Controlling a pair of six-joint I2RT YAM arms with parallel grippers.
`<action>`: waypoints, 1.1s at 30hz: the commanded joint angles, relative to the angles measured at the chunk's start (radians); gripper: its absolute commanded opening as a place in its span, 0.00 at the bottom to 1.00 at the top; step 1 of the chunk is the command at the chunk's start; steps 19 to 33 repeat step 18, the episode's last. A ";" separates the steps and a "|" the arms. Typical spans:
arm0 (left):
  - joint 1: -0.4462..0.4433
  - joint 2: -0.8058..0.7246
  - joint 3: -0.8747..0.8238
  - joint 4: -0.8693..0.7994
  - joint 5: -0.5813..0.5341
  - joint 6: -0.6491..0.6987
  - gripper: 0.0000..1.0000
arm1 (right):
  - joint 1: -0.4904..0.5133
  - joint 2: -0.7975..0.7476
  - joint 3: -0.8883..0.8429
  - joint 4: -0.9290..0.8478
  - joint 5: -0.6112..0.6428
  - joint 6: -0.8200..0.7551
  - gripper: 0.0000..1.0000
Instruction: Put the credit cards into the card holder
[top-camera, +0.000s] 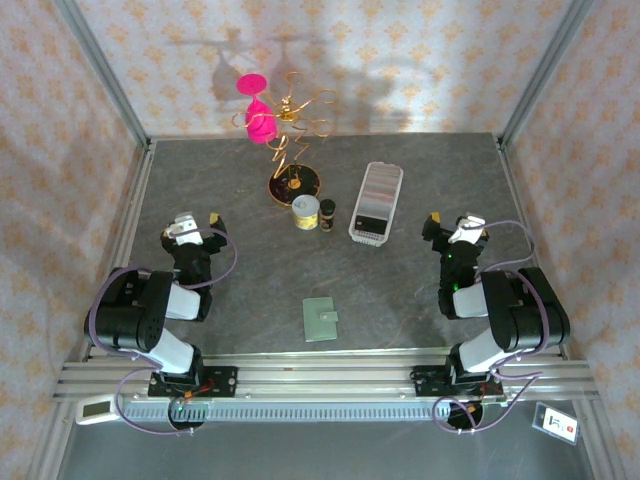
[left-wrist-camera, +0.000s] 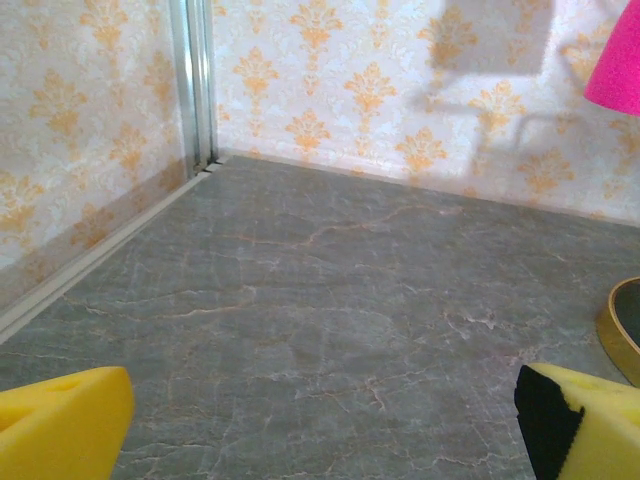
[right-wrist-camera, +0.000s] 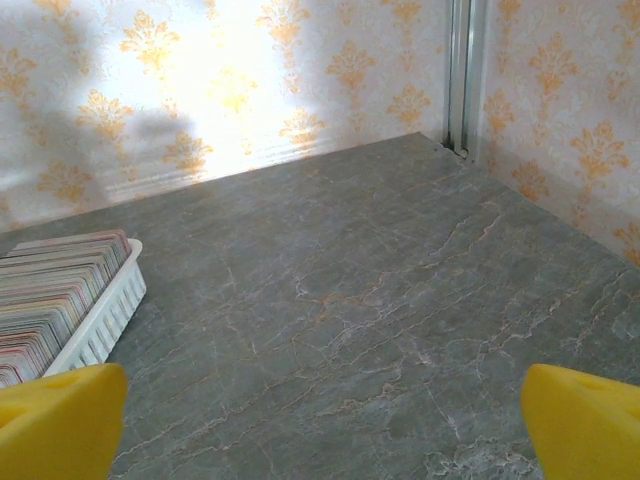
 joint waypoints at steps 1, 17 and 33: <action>-0.007 0.002 -0.011 0.059 -0.038 0.010 0.99 | -0.004 0.004 0.006 0.002 0.001 0.013 1.00; -0.007 0.001 -0.011 0.059 -0.040 0.010 0.99 | -0.007 0.003 0.005 0.002 -0.004 0.012 1.00; -0.007 0.001 -0.011 0.059 -0.039 0.011 0.99 | -0.007 0.005 0.008 -0.001 -0.004 0.013 1.00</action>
